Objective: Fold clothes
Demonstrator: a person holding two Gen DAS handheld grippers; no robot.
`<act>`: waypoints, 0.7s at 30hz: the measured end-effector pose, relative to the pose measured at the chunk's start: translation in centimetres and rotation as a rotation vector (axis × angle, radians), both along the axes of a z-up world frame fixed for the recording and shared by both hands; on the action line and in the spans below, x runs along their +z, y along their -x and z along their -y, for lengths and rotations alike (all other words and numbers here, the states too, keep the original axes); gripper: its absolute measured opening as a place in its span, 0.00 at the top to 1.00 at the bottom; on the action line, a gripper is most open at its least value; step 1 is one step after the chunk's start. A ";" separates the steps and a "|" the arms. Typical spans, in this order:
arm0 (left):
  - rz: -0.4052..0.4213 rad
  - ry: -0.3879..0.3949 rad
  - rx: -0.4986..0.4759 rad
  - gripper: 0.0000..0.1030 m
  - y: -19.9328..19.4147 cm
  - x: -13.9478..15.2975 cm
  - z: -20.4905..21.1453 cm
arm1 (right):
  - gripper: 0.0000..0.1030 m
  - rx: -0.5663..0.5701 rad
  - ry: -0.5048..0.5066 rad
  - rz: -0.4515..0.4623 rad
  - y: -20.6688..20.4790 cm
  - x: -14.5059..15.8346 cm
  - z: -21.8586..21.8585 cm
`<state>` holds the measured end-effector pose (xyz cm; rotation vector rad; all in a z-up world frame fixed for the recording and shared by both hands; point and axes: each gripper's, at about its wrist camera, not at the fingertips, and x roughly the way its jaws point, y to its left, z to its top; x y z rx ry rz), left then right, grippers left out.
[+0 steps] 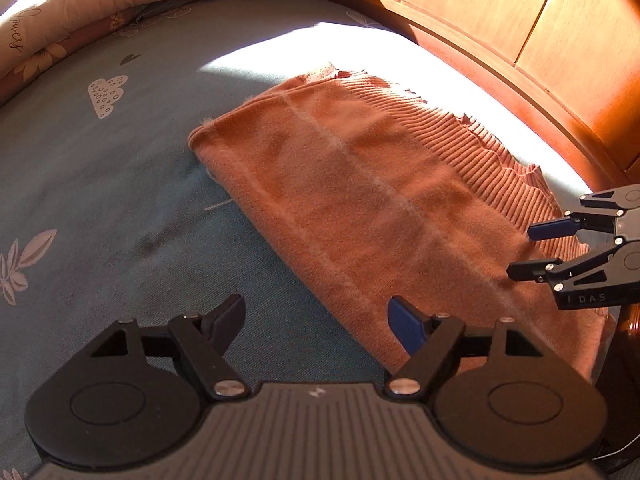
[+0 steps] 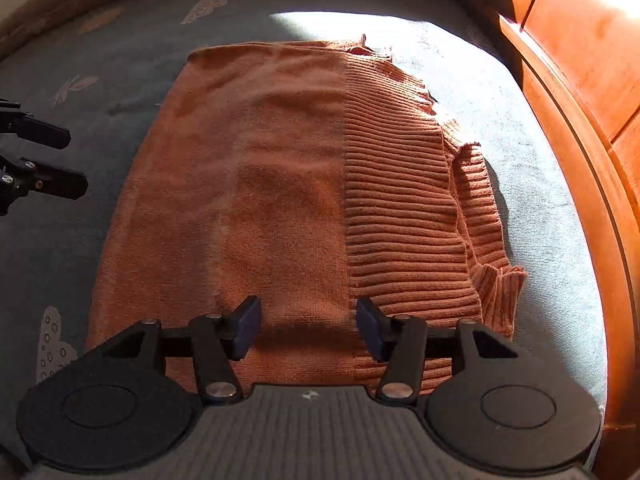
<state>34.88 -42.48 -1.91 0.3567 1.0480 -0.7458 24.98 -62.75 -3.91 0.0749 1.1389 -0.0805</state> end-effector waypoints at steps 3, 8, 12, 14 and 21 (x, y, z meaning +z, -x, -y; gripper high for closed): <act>0.012 0.008 -0.019 0.21 1.2 0.5 -0.2 | 0.43 -0.039 -0.025 0.036 0.4 0.2 -0.6; 0.073 0.029 -0.106 0.21 3.0 0.9 -1.0 | 0.31 -0.152 0.004 0.051 4.7 -1.6 -1.4; 0.183 0.060 -0.153 0.16 4.5 2.0 -2.4 | 0.31 -0.257 0.003 0.044 8.6 -0.8 -2.5; 0.218 0.075 -0.167 0.15 5.1 2.5 -3.0 | 0.31 -0.278 0.017 0.061 9.0 -0.1 -3.5; 0.286 0.088 -0.190 0.14 7.2 4.3 -4.9 | 0.29 -0.402 0.022 0.002 12.1 -1.0 -6.3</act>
